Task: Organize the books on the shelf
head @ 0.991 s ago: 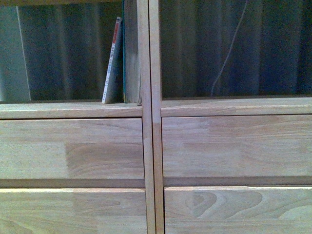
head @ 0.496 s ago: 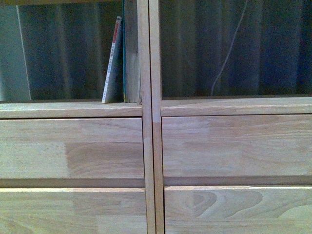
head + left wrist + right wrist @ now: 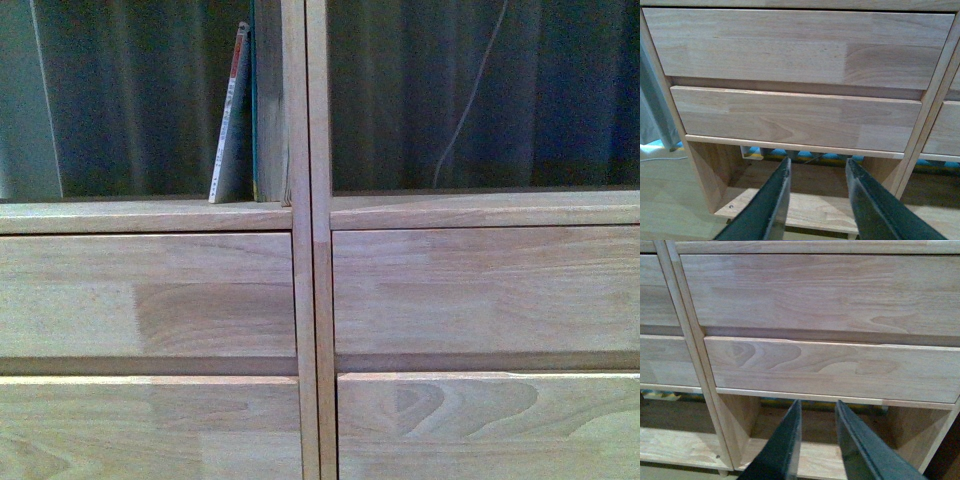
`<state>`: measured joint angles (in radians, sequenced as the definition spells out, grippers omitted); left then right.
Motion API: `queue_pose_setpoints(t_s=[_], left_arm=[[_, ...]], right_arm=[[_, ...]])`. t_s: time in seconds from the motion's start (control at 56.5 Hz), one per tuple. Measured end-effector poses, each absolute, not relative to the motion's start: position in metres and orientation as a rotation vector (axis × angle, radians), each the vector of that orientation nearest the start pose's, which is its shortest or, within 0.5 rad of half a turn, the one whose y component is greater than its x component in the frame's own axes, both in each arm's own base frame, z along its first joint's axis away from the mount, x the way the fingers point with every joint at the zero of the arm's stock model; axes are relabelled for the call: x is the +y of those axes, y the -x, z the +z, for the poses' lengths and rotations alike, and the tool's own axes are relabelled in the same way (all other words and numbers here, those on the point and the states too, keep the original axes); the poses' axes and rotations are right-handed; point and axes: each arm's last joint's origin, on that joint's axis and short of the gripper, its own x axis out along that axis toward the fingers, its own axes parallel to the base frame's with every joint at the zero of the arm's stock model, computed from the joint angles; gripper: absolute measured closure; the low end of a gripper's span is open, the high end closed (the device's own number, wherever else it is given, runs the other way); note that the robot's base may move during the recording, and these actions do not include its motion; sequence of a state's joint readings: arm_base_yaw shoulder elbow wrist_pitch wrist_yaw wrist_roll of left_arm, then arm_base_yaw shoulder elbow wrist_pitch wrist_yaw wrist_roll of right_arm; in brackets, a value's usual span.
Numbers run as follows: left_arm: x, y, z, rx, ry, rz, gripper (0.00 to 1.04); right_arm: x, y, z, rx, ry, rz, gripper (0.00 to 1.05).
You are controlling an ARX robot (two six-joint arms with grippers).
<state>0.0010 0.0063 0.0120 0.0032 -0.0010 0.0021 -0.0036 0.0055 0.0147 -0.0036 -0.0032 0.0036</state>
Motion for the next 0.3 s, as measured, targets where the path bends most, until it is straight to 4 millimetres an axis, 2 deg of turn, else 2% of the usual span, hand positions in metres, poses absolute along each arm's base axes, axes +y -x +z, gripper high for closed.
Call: queue_pose_setpoints(t_s=[0.088, 0.195, 0.265, 0.301], left_arm=[[0.0001, -0.0974, 0.1674, -0.009, -0.002, 0.002, 0.47], [0.0001, -0.0974, 0.1674, -0.009, -0.002, 0.002, 0.19], [0.0001, -0.0974, 0.1674, -0.009, -0.002, 0.002, 0.07], [0.0001, -0.0974, 0.1674, -0.009, -0.002, 0.002, 0.06]], right_arm=[[-0.0003, -0.0971, 0.1677, -0.006, -0.003, 0.000, 0.35], [-0.0003, -0.0971, 0.1677, -0.006, -0.003, 0.000, 0.09], [-0.0002, -0.0971, 0.1677, -0.006, -0.004, 0.000, 0.07], [-0.0003, -0.0971, 0.1677, -0.006, -0.004, 0.000, 0.07]])
